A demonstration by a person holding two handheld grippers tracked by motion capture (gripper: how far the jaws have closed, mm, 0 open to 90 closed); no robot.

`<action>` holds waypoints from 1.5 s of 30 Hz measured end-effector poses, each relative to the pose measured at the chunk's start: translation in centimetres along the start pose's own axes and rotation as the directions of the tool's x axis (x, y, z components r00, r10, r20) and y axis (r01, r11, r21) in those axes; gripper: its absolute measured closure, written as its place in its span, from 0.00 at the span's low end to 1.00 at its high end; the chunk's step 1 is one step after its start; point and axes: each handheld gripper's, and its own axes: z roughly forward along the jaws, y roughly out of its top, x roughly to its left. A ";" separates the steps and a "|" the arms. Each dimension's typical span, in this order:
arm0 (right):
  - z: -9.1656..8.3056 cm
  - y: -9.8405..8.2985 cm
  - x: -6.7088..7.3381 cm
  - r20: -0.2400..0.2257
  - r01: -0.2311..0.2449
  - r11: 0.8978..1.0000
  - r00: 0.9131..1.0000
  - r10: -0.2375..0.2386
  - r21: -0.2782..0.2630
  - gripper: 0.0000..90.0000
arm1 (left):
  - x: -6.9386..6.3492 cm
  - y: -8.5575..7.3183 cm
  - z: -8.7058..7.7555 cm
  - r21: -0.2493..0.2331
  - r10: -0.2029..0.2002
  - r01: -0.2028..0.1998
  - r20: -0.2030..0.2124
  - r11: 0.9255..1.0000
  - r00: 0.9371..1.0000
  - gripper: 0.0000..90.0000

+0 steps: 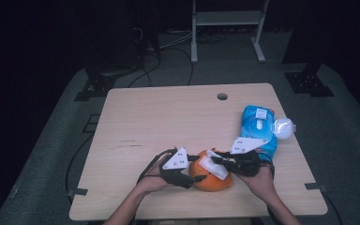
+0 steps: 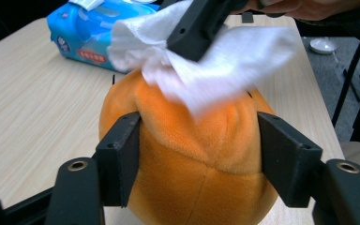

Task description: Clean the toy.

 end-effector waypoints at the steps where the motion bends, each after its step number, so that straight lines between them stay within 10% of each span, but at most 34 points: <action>1: 0.0 -0.5 -0.6 -0.001 -0.028 1.000 1.000 0.028 0.014 0.89 | 0.4 -0.1 0.0 0.000 -0.040 0.040 -0.004 0.999 0.999 0.34; 2: 0.0 -0.5 -0.6 -0.001 -0.028 1.000 1.000 0.028 0.014 0.89 | 0.4 -0.1 0.0 0.000 -0.040 0.040 -0.004 0.999 0.999 0.29; 3: 0.0 -1.0 -1.0 -0.015 -0.065 0.998 0.998 0.065 0.022 0.89 | 1.0 -0.1 0.0 -0.016 -0.130 0.130 0.004 0.991 0.991 0.22; 6: 0.0 -0.9 -0.5 -0.007 -0.051 0.999 0.999 0.051 0.019 0.89 | 1.5 0.1 0.4 0.000 -0.296 0.296 0.012 0.955 0.955 0.16; 8: 0.0 -0.7 -0.2 -0.006 -0.040 0.999 0.999 0.040 0.016 0.89 | 1.4 0.1 0.4 0.002 -0.287 0.287 0.014 0.958 0.958 0.24; 13: 0.2 0.8 2.2 -0.082 0.043 0.999 0.996 -0.044 -0.016 0.89 | -0.3 0.7 0.4 0.013 -0.060 0.060 0.001 0.998 0.998 0.37; 17: 0.3 1.3 1.8 -0.068 0.053 0.999 0.996 -0.053 -0.006 0.89 | -0.5 0.6 0.3 0.016 0.010 -0.010 0.011 1.000 1.000 0.41; 26: -0.2 -1.2 -1.7 -0.021 -0.086 0.994 0.996 0.088 0.062 0.89 | 0.2 0.2 0.3 0.024 -0.028 0.028 0.001 0.999 1.000 0.37; 28: -0.2 -1.2 -1.4 -0.008 -0.085 0.995 0.996 0.085 0.060 0.89 | 0.5 0.1 0.3 0.030 -0.059 0.060 -0.016 0.998 0.998 0.31; 31: 0.4 -1.1 -0.5 0.036 -0.075 0.996 0.997 0.073 0.055 0.89 | 0.9 1.2 -0.5 0.019 -0.203 0.204 -0.041 0.979 0.978 0.23; 36: 1.0 -0.4 0.3 0.002 -0.059 0.997 0.998 0.059 0.043 0.89 | 0.3 1.8 -0.1 0.052 -0.151 0.154 -0.057 0.987 0.987 0.33; 40: 1.0 -0.2 0.4 0.008 -0.026 0.998 1.000 0.026 0.065 0.89 | 0.9 0.6 -0.3 0.028 -0.195 0.195 -0.023 0.980 0.981 0.34; 45: -0.1 -1.9 -2.0 0.043 -0.121 0.990 0.992 0.118 0.072 0.89 | 1.4 0.0 -0.5 0.037 -0.209 0.209 -0.007 0.977 0.978 0.29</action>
